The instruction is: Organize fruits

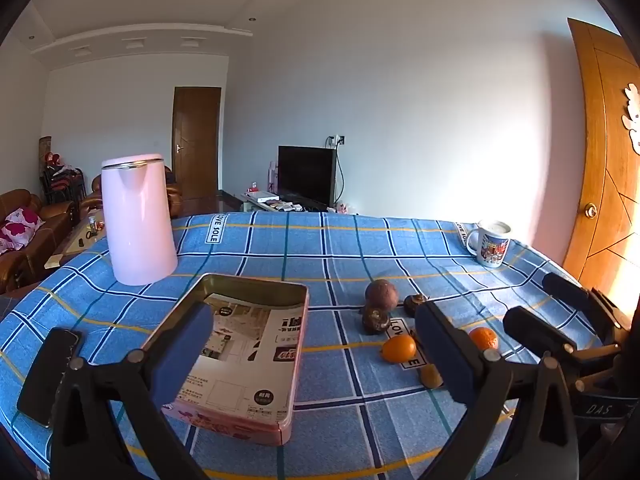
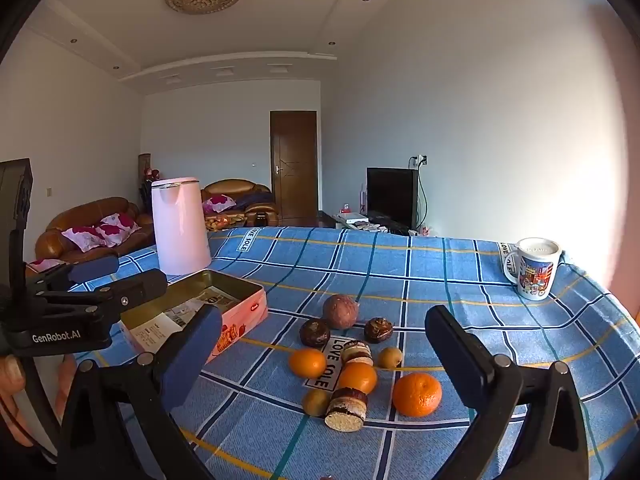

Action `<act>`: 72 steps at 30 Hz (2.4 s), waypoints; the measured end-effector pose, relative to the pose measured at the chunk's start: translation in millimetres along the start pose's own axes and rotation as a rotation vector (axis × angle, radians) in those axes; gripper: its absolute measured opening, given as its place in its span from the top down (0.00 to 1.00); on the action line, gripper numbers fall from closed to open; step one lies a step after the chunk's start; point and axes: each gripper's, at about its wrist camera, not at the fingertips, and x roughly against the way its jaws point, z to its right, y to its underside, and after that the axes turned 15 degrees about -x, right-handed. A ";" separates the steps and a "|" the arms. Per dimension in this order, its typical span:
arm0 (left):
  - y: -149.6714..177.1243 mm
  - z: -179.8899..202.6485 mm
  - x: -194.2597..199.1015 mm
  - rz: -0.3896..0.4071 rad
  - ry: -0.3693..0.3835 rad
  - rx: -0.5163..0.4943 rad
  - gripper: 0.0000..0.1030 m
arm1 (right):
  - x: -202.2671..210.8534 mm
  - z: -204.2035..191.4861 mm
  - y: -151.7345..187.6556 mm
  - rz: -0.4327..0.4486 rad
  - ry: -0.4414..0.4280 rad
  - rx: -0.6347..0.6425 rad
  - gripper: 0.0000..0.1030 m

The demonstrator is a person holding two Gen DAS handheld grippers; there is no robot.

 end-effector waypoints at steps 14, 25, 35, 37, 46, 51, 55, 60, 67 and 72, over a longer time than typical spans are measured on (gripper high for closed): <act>2.3 0.7 0.8 0.002 -0.007 -0.009 0.00 | 0.6 0.2 4.8 -0.019 0.000 -0.002 0.01; 2.6 3.4 1.0 -0.001 -0.006 -0.011 0.00 | 0.2 1.2 8.5 -0.034 -0.003 -0.008 0.01; 2.5 4.8 0.9 -0.001 -0.005 -0.011 0.00 | -0.6 0.9 7.9 -0.037 -0.009 -0.009 0.01; 2.6 4.9 0.9 -0.002 -0.004 -0.011 0.00 | -0.7 0.7 8.0 -0.038 -0.010 -0.009 0.01; 2.6 6.6 -0.9 -0.003 -0.004 -0.011 0.00 | -2.9 -0.1 9.4 -0.045 -0.011 -0.008 0.01; 2.6 6.6 -0.9 -0.003 -0.004 -0.011 0.00 | -2.8 -1.0 10.3 -0.046 -0.011 -0.008 0.01; 3.1 7.1 -1.3 -0.005 -0.002 -0.009 0.00 | -3.1 -1.0 11.8 -0.050 -0.014 -0.009 0.01; 4.2 7.8 -2.7 -0.009 -0.002 -0.008 0.00 | -4.2 0.0 14.4 -0.061 -0.015 -0.013 0.01; 5.0 8.6 -3.2 -0.014 0.000 -0.010 0.00 | -4.4 1.5 14.9 -0.066 -0.016 -0.020 0.01; 5.2 9.0 -3.2 -0.013 -0.001 -0.010 0.00 | -3.9 1.9 15.3 -0.068 -0.016 -0.021 0.01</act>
